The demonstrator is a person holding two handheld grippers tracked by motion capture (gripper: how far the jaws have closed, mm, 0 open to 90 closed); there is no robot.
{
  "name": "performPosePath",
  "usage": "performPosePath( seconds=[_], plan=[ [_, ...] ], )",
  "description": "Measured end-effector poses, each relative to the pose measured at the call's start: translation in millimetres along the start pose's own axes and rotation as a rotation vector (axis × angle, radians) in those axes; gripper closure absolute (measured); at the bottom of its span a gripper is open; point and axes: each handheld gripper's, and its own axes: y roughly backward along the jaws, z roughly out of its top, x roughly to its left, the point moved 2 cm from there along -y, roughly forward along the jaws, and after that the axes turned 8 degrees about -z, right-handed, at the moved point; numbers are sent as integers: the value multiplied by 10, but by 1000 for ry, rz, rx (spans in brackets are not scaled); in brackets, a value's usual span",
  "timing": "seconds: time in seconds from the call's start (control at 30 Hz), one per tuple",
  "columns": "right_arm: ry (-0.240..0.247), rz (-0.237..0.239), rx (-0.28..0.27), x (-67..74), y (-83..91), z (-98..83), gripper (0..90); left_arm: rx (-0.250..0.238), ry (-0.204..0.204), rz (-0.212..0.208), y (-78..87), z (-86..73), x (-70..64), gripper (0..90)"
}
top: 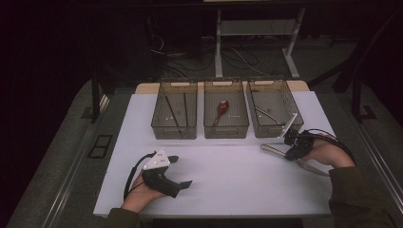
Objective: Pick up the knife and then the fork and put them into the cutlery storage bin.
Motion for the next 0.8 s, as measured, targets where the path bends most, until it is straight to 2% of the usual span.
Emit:
performPosePath(
  seconds=[0.23, 0.4, 0.53, 0.67, 0.8],
  plan=[
    [-46, -20, -162, -36, 251, -42, 789, 1, -1, -1, 0, 0, -1, 0],
    [-122, -19, -287, -94, 414, -102, 789, 0, 1, 0, 6, 0, 1, 0],
    [-173, -36, -377, -159, 496, -156, 789, -3, 2, 0, 9, -1, 1, 0],
    [-227, -34, -439, -214, 554, -208, 789, -7, 5, 1, 11, -2, 5, 0],
    [-280, -37, -478, -258, 588, -241, 789, -9, 6, 2, 12, -4, 5, 0]
  ],
)
